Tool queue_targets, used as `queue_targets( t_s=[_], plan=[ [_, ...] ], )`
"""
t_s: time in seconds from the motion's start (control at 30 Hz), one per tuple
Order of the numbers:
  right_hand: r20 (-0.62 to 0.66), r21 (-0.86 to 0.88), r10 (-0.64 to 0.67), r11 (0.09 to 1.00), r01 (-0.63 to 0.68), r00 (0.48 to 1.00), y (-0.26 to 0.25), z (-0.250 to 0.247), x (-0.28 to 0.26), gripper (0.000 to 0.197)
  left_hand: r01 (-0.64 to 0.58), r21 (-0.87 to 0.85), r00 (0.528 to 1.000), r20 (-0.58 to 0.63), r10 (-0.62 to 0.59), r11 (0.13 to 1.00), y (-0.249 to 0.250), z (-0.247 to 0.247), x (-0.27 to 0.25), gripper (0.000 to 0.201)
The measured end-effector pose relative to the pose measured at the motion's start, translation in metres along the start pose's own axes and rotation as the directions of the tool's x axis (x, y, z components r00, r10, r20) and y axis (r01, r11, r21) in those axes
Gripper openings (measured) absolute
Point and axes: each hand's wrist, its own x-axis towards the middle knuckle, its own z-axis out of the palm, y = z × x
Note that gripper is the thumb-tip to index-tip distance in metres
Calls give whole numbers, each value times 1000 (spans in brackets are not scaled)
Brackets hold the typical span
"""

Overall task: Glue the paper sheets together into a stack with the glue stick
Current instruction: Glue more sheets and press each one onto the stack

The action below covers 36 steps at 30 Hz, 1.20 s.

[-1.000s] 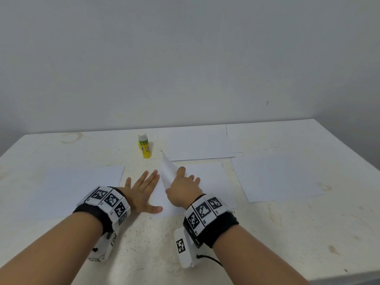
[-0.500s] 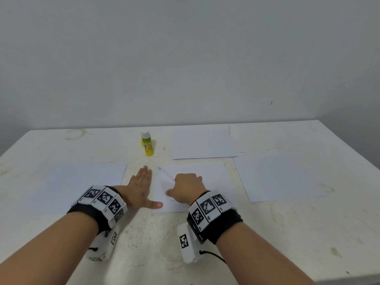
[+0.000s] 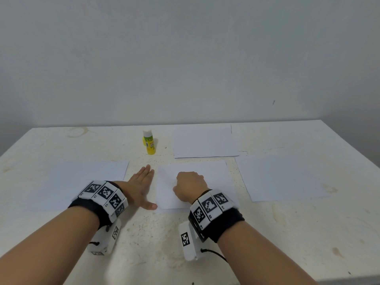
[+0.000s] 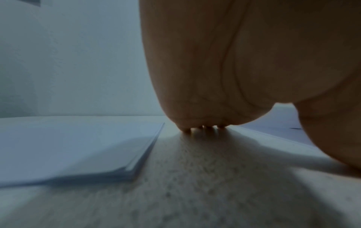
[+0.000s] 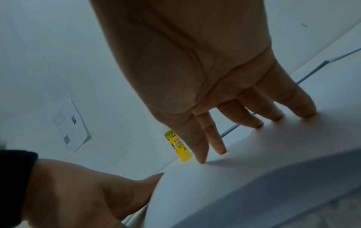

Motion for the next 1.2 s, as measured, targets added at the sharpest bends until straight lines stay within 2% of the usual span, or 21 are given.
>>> queue_targets(
  t_s=[0.03,0.07,0.13,0.17,0.23,0.33,0.47,0.57,0.67,0.83,0.9,0.97,1.0,1.1,1.2],
  plan=[
    [10,-11,-1,1000,1,1000,0,-2,-3,8,9,-12,1000,4,-8,1000,1,-2,-2,163],
    [9,-25,-4,1000,4,1000,0,-3,-4,13,37,-48,999,7,-37,998,3,-4,-5,145],
    [17,-40,-7,999,8,1000,-1,-4,-4,6,78,-149,997,0,-79,986,6,-7,-8,98],
    [18,-47,-8,999,9,1000,-1,-4,-4,11,82,-195,996,-13,-86,977,6,-8,-7,84],
    [12,-60,-4,998,5,1000,-2,-3,-4,26,84,-258,995,-22,-92,963,5,-10,-3,76],
    [5,-79,10,997,-10,1000,-3,-1,-5,41,83,-295,994,-43,-100,952,4,-10,2,79],
    [-10,-127,25,992,-26,1000,-5,1,-2,45,-1,-204,989,-143,-29,979,8,-4,9,106],
    [-9,-159,21,987,-22,1000,-8,2,-1,49,-15,-43,997,-78,12,999,13,-4,13,123],
    [2,-202,20,979,-19,1000,-10,3,-1,50,10,41,999,-33,-9,999,16,-6,13,120],
    [58,-263,93,962,-74,994,-21,0,4,59,-3,144,996,-84,15,990,14,-4,12,122],
    [60,-246,-31,968,45,998,-23,0,9,67,-5,120,997,-71,14,993,14,-4,11,123],
    [150,-190,-167,962,194,975,-19,-4,14,84,-11,106,998,-65,18,994,15,-4,9,123],
    [185,-191,-184,957,219,965,-13,-8,15,90,-11,105,998,-66,18,994,15,-4,8,123],
    [200,-233,-120,958,166,972,16,-19,16,105,-5,115,998,-54,12,993,15,-5,8,128],
    [208,-211,-18,975,63,978,58,-35,11,114,-13,145,999,-27,17,989,16,-7,7,142]
  ],
)
